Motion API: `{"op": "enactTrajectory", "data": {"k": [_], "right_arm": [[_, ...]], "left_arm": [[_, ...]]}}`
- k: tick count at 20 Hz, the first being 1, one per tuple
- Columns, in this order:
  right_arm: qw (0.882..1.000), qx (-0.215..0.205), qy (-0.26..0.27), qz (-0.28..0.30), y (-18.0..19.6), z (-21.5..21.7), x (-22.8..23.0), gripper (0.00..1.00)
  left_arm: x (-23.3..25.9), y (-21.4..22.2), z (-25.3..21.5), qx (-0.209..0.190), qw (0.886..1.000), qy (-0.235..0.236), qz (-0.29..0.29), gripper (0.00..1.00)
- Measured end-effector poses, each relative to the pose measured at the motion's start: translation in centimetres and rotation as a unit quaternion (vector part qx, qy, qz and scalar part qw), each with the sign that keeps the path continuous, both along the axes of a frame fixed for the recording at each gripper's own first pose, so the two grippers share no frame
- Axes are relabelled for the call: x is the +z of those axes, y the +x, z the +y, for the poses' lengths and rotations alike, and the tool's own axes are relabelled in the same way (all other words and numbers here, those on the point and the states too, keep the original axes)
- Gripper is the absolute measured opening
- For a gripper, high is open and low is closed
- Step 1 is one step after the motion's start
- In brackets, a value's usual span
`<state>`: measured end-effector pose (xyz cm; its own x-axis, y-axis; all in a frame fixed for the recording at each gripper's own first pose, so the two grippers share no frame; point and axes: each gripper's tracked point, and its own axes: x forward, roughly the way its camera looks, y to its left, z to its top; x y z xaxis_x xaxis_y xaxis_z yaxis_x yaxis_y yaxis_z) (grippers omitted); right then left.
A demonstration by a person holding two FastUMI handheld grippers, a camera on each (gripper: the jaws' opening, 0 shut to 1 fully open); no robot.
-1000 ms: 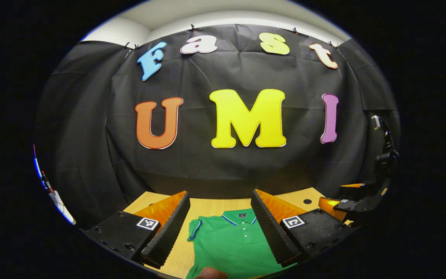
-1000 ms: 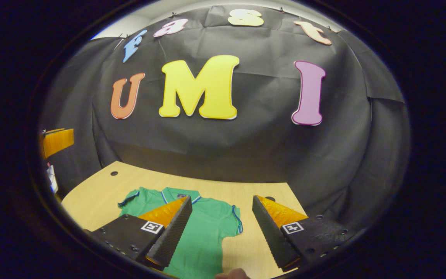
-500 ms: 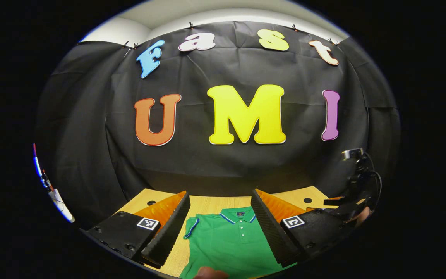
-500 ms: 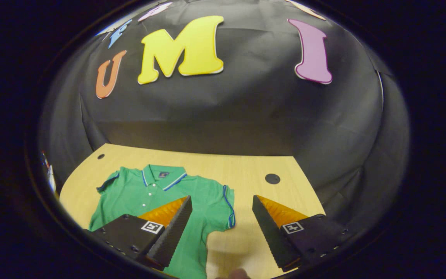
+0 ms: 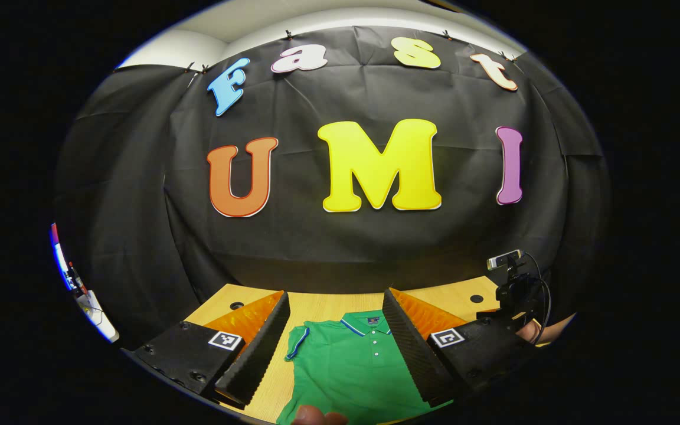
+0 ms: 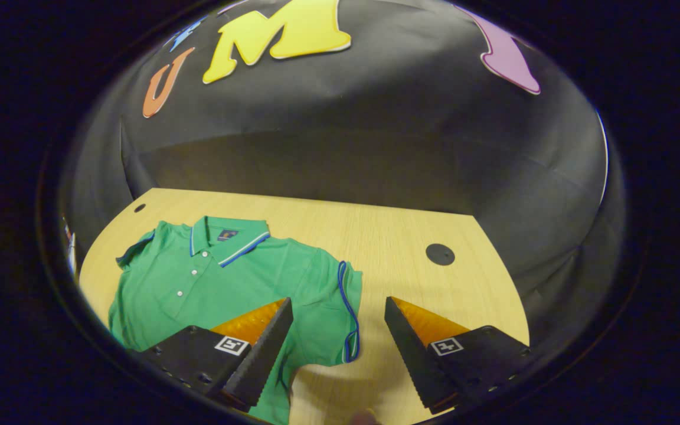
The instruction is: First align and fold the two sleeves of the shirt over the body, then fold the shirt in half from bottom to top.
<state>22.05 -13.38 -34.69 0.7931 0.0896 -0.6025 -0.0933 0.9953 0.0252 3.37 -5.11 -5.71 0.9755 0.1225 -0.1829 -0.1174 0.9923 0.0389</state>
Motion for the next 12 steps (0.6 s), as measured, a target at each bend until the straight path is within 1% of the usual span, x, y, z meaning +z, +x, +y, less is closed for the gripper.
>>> {"op": "enactTrajectory", "data": {"k": [5,6,7,9,10,12], "right_arm": [[0.999,-0.008,-0.005,0.032,1.1,-0.6,-3.4,0.96],[0.999,-0.013,-0.005,0.036,1.0,-0.7,-3.7,0.94],[0.999,-0.019,-0.002,0.041,1.2,-0.8,-3.9,0.84],[0.997,-0.032,0.018,0.062,1.0,-0.5,-4.6,0.74],[0.996,-0.038,0.023,0.073,0.7,-0.6,-5.2,0.73],[0.995,-0.041,0.037,0.079,0.7,-0.3,-5.3,0.52]], "left_arm": [[-1.8,0.3,0.3,0.01,1.0,-0.003,0.023,1.0],[-1.9,0.4,0.3,0.009,1.0,-0.003,0.025,1.0],[-1.8,0.5,0.2,0.008,1.0,-0.003,0.025,1.0],[-1.8,0.6,0.1,0.004,1.0,0.001,0.026,1.0],[-2.1,0.6,0.1,0.002,1.0,0.002,0.028,1.0],[-2.5,0.8,0.3,0.004,0.999,0.001,0.033,1.0]]}}
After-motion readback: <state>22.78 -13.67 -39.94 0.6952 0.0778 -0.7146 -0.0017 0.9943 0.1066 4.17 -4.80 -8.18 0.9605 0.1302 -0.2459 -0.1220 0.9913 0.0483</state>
